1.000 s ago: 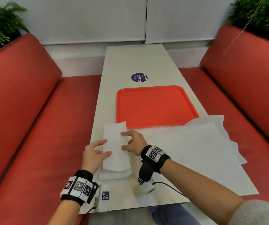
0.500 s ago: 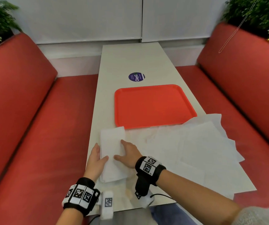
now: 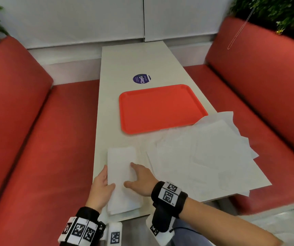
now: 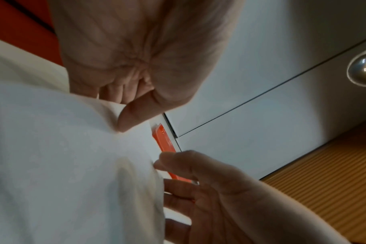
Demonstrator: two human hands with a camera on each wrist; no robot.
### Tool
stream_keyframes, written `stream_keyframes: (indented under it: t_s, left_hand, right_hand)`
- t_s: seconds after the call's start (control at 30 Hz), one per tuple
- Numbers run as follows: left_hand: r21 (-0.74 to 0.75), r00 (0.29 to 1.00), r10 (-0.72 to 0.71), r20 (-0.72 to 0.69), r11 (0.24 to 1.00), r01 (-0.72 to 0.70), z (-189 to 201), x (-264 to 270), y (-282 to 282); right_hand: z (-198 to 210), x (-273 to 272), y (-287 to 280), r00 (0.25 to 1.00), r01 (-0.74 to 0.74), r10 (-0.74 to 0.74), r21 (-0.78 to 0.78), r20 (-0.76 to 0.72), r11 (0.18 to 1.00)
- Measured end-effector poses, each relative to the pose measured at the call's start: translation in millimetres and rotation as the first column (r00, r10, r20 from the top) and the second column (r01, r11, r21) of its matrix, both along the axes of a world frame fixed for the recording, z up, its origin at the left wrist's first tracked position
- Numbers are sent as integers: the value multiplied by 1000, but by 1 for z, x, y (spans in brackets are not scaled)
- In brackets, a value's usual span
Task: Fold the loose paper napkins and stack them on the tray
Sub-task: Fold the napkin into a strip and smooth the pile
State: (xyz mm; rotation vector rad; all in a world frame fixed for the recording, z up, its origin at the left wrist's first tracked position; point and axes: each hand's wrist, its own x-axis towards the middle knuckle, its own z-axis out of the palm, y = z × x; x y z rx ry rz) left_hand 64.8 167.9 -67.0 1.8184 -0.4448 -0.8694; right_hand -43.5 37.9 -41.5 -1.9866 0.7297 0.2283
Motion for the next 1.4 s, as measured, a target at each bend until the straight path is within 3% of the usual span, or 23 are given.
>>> stream_keyframes:
  t_s: [0.2,0.27,0.33,0.43,0.53,0.6,0.67,0.77,0.83,0.93,1.07,1.17,1.3,1.4]
  left_hand:
    - [42,1000,29,-11,999,-29,11,-9,-5]
    - [128,989,42,140,990,-60,16,-10,-10]
    - [215,938,-35,344,976,-43,27,-14,-19]
    - [108,902,-93,422,993,52,52,-27,-45]
    - [-22,922,-164,350,983,183,70,-58,-88]
    - [-24,909,-255,330,960,279,71,-88,-124]
    - [57,857,-390,338,917,395,62,-119,-164]
    - [294,745,-602,286,796,530,38,-156,-223]
    - [449,686,-674,275,721,528,25,-170,-253]
    - [584,643,-683,346,693,423,9,-182,-280]
    - [649,671,-629,392,706,283,-1,-188,-292]
    - [648,718,-590,370,717,256,-3,-188,-293]
    - [411,862,-407,302,872,268,2,-184,-288]
    - [245,892,-306,332,941,231,11,-179,-276]
  right_hand:
    - [0,-9,-9,1000,23,-23,33,11,999]
    - [3,-18,-21,996,78,-80,45,47,996]
    - [8,-34,-42,984,150,-152,31,93,988]
    - [16,-75,-90,958,269,-262,-48,120,962]
    - [14,-130,-153,923,384,-380,-210,63,899]
    - [8,-163,-197,889,429,-457,-329,-7,841]
    - [-1,-187,-235,863,436,-502,-419,-56,796]
    - [-13,-202,-276,874,370,-476,-497,-101,785]
    - [-19,-204,-291,882,305,-441,-511,-166,803]
    - [-24,-204,-306,871,241,-409,-490,-271,838]
    - [-30,-209,-315,875,167,-389,-576,-288,800]
    - [-27,-212,-320,873,65,-364,-661,-325,748]
    - [-21,-212,-323,891,35,-337,-697,-303,716]
    - [-20,-216,-325,936,163,-333,-699,-113,696]
